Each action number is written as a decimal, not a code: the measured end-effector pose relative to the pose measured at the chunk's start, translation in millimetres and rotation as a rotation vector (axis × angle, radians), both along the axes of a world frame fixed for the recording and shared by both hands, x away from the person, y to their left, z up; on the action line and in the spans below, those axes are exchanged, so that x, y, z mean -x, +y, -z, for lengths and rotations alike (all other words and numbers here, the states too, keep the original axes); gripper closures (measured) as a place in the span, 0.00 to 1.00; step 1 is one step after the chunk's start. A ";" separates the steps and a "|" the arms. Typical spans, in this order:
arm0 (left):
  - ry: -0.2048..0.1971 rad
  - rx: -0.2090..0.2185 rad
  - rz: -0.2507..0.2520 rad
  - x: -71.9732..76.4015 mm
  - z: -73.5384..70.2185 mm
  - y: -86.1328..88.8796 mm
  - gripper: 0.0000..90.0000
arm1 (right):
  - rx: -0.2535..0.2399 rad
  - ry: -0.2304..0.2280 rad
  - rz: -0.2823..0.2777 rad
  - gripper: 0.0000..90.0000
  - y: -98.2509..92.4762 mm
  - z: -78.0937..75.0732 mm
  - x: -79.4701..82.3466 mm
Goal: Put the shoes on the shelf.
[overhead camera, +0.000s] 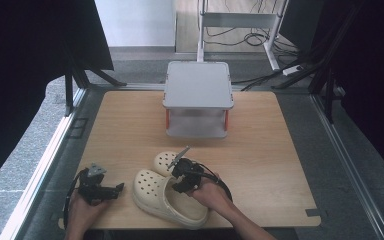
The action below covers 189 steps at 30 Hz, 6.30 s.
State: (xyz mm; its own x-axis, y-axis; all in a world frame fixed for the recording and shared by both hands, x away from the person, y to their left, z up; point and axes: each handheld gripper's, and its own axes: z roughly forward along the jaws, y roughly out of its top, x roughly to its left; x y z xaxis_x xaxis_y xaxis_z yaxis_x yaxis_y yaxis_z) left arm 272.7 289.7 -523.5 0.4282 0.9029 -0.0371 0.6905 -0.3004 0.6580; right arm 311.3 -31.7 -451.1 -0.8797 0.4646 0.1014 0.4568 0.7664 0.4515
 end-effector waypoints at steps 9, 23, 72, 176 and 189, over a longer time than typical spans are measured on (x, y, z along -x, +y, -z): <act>0.001 0.000 0.000 0.1 0.0 0.0 0.00 | -0.007 0.016 0.033 0.72 -14.1 -20.9 -1.8; 0.002 -0.001 0.001 0.1 -0.1 0.1 0.00 | 0.007 0.015 0.124 0.72 -48.7 -64.0 -15.9; 0.000 -0.004 0.004 -0.2 -0.2 0.4 0.00 | -0.026 -0.100 0.549 0.73 -62.7 -196.2 -128.9; -0.002 -0.005 0.006 -1.9 -0.2 -3.1 0.00 | -0.178 -0.274 0.316 0.00 -110.0 -158.8 -144.6; -0.002 -0.005 0.006 -1.9 -0.1 -3.3 0.00 | -0.181 -0.283 0.338 0.00 -153.0 -146.1 -115.5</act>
